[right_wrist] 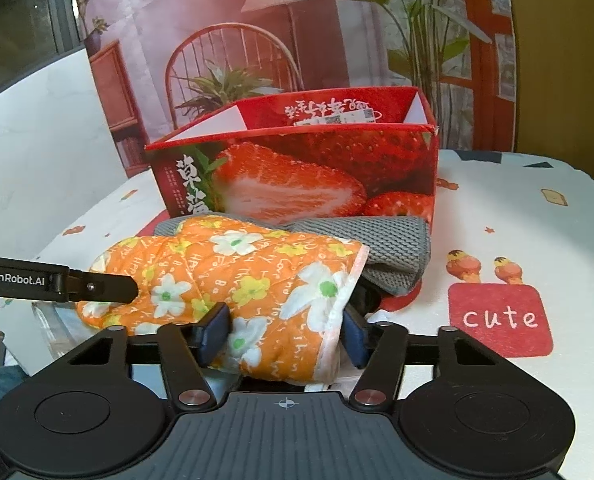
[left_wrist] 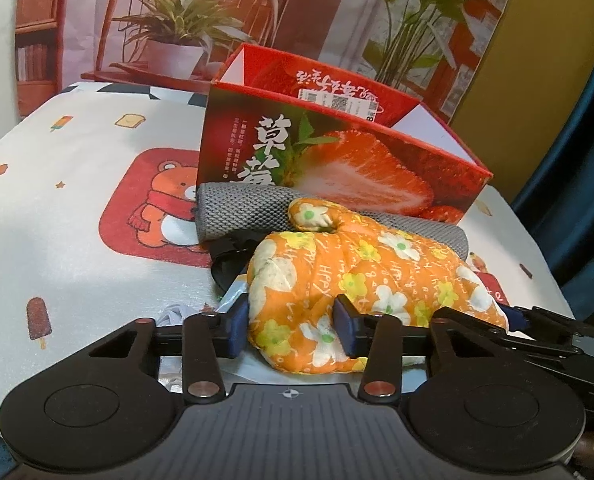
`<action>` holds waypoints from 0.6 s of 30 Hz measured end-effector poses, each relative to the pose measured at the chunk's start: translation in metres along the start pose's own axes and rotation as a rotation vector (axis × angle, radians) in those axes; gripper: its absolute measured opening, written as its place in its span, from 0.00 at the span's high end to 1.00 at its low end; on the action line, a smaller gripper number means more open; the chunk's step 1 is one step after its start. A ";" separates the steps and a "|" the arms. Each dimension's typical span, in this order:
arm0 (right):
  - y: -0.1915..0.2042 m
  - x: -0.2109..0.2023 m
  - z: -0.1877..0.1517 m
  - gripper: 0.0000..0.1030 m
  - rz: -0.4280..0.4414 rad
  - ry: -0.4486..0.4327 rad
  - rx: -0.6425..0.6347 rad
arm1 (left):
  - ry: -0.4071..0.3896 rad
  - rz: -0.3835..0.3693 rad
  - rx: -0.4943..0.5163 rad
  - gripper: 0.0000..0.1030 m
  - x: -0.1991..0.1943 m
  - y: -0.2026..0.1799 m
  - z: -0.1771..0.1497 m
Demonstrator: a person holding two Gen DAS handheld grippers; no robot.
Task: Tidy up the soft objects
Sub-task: 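Close the left gripper on the mitt while the right gripper grips its trimmed edge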
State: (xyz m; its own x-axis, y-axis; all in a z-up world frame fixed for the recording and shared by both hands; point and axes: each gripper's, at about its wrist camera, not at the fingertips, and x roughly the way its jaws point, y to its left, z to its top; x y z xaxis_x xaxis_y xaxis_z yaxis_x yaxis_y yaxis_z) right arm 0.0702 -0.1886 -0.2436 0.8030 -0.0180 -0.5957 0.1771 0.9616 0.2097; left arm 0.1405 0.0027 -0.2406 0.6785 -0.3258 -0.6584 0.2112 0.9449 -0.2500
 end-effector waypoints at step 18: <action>0.011 -0.033 0.028 0.91 0.006 -0.109 -0.063 | -0.168 0.008 0.063 0.77 -0.041 -0.011 0.022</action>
State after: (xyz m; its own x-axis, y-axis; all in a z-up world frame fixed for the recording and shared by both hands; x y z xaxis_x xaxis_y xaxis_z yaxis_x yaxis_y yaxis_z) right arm 0.0616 -0.1850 -0.2000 0.8615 -0.0389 -0.5063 0.1393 0.9769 0.1620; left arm 0.1255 0.0069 -0.1953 0.7869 -0.3140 -0.5313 0.2457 0.9491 -0.1970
